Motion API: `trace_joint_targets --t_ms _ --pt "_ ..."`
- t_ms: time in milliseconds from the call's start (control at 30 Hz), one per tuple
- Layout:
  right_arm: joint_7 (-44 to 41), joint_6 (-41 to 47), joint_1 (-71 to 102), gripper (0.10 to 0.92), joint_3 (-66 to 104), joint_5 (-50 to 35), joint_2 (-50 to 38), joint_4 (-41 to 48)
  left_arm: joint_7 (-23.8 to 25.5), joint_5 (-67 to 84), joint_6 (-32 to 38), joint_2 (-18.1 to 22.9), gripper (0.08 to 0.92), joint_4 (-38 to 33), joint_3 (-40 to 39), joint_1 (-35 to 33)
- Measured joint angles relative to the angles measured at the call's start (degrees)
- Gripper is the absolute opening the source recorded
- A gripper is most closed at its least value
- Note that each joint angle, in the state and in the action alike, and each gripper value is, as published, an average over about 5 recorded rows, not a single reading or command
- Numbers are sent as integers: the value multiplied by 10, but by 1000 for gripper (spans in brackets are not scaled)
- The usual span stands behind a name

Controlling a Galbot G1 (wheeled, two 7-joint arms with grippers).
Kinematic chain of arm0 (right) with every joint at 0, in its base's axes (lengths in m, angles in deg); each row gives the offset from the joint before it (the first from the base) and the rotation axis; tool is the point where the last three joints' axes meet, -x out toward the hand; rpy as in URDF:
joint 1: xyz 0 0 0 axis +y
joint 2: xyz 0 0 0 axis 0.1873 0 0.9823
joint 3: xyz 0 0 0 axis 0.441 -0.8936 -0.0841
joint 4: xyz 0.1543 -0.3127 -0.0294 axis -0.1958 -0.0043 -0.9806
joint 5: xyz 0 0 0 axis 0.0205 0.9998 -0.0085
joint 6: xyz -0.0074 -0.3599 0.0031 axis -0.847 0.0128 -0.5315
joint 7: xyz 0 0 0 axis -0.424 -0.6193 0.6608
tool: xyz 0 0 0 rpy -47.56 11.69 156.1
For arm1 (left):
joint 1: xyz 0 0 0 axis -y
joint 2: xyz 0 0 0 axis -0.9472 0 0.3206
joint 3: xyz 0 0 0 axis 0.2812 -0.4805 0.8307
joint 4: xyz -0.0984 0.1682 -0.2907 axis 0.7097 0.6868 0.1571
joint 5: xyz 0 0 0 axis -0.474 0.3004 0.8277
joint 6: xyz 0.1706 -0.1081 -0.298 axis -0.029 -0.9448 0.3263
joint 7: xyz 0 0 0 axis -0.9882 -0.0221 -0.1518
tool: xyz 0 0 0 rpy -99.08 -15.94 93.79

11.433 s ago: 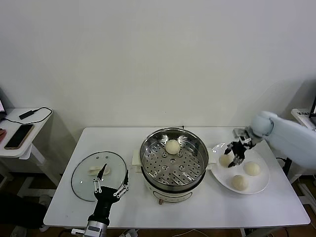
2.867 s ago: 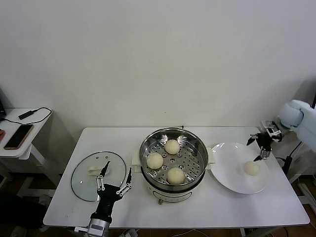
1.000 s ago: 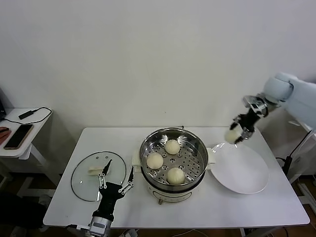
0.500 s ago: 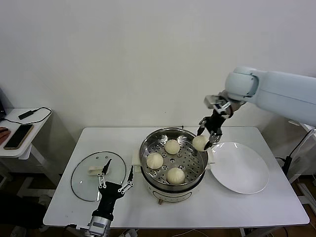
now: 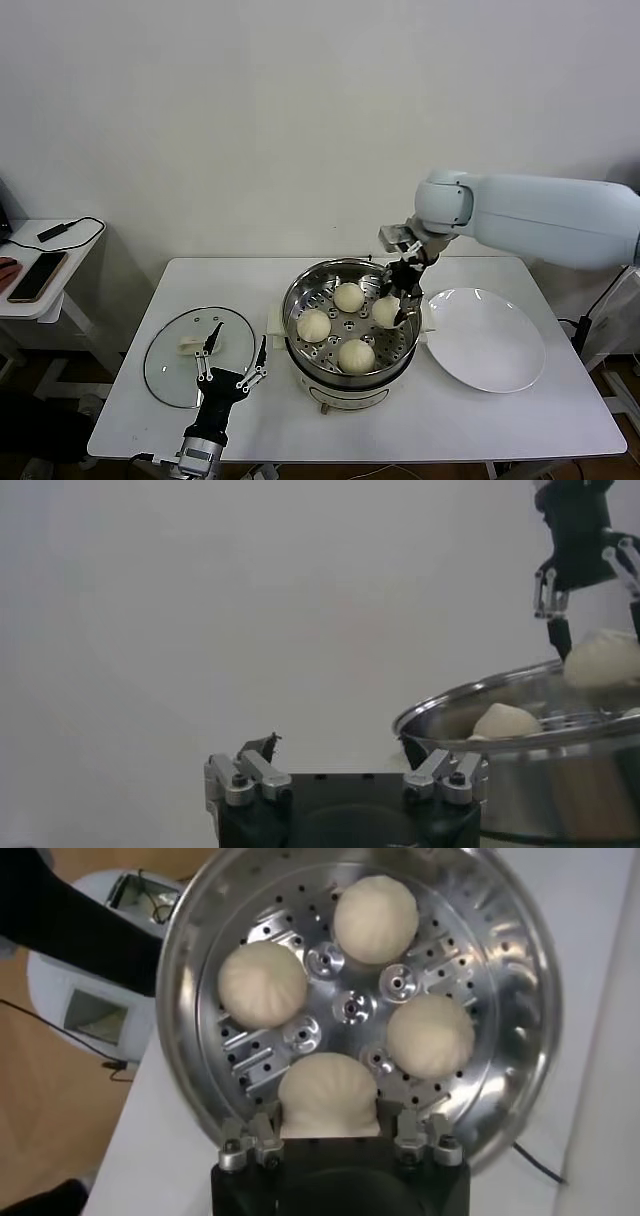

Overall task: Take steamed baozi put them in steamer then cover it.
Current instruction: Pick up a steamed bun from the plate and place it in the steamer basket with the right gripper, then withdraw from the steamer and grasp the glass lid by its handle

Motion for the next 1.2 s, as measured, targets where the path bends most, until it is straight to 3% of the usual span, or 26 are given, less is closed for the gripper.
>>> trace_joint_targets --t_ms 600,867,1200 --pt "27 5 38 701 4 18 6 19 -1 1 1 0 823 -1 1 -2" --pt "32 4 41 817 15 21 0 15 -1 1 1 1 823 -2 1 -2" --pt "34 -14 55 823 91 27 -47 -24 0 -3 -1 -4 823 -5 4 -2"
